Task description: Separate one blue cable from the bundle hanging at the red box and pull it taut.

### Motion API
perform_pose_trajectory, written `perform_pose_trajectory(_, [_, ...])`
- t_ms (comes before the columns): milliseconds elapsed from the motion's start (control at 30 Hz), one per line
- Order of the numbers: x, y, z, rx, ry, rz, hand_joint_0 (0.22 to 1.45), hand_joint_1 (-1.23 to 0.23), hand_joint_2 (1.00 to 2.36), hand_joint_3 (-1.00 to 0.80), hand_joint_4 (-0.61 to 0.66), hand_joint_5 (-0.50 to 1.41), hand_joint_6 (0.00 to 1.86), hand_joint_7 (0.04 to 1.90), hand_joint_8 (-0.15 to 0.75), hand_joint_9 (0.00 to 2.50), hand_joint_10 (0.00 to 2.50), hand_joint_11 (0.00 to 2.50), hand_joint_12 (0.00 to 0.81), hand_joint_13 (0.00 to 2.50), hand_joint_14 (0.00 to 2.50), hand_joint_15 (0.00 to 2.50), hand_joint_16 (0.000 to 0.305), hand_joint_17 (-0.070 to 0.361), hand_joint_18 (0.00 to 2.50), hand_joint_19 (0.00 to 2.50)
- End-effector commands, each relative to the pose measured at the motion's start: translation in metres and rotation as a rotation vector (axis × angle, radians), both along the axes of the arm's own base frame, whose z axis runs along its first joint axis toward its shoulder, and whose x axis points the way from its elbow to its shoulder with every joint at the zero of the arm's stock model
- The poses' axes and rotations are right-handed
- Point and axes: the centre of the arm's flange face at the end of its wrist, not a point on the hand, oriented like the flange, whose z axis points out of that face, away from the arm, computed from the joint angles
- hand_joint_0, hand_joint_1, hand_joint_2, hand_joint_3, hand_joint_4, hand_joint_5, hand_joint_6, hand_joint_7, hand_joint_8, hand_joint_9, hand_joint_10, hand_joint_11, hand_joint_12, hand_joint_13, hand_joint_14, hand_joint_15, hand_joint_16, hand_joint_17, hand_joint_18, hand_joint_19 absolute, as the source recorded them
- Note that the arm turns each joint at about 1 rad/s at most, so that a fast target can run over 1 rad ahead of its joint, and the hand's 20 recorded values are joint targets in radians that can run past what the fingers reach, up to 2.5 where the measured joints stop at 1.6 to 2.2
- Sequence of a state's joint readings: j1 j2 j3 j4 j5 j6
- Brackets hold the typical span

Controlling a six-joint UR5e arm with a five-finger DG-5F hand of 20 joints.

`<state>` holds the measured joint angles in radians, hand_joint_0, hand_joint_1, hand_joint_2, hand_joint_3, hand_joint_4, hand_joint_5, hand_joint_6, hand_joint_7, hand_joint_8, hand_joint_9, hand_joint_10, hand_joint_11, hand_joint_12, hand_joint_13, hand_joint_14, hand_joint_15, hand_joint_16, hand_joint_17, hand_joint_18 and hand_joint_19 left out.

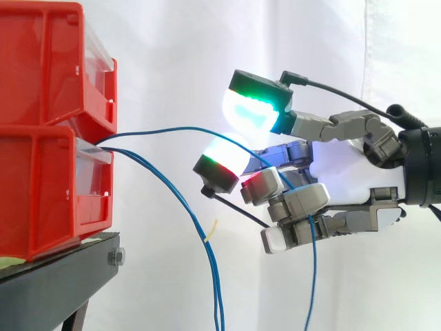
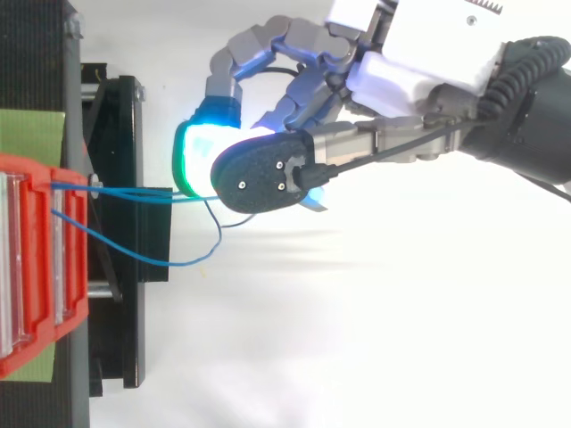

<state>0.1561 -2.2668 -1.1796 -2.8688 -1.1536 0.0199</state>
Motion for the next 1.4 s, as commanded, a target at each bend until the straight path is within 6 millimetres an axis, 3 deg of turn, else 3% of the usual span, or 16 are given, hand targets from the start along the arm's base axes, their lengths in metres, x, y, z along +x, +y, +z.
perform_pose_trajectory(0, [0.0019,0.0003,-0.0025,-0.002,-0.008,-0.003,0.53,-0.62,1.0,-0.5,0.13,-0.21,0.95,0.89,0.329,1.13,0.01,1.3,0.302,1.39,0.27,1.66,0.056,0.126,0.99,0.81])
perform_pose_trajectory(167, [0.002,0.0003,-0.0036,-0.003,-0.006,-0.003,0.53,-0.62,1.0,-0.5,0.13,-0.21,0.95,0.89,0.321,1.13,0.0,1.34,0.316,1.3,0.7,1.59,0.055,0.124,1.06,0.93])
perform_pose_trajectory(267, [0.002,0.0003,-0.0036,-0.006,-0.005,-0.003,0.52,-0.62,1.0,-0.5,0.14,-0.21,0.95,0.88,0.321,1.13,0.02,1.39,0.316,1.24,1.13,1.45,0.055,0.124,1.11,1.0])
perform_pose_trajectory(400, [0.0017,0.0003,-0.0039,-0.008,-0.002,-0.002,0.51,-0.65,1.0,-0.5,0.15,-0.21,0.95,0.86,0.32,1.1,0.17,1.39,0.331,1.19,1.41,1.4,0.055,0.123,1.16,1.09])
perform_pose_trajectory(767, [0.0025,0.0017,-0.0111,-0.017,0.008,-0.01,0.52,-0.67,1.0,-0.5,0.14,-0.21,0.95,0.84,0.303,1.0,0.81,1.26,0.325,1.16,1.53,1.38,0.054,0.123,1.17,1.14])
perform_pose_trajectory(1000, [0.0024,0.0012,-0.0094,-0.017,0.006,-0.014,0.62,-0.65,1.0,-0.49,0.12,-0.21,0.95,0.89,0.266,1.01,0.87,1.34,0.303,1.16,1.49,1.43,0.049,0.109,1.13,1.17])
perform_pose_trajectory(1367, [0.002,0.0018,-0.0101,-0.018,0.008,-0.019,0.65,-0.72,1.02,-0.22,0.04,-0.19,0.97,0.98,0.261,1.01,1.0,1.33,0.303,1.17,1.49,1.43,0.048,0.109,1.13,1.18])
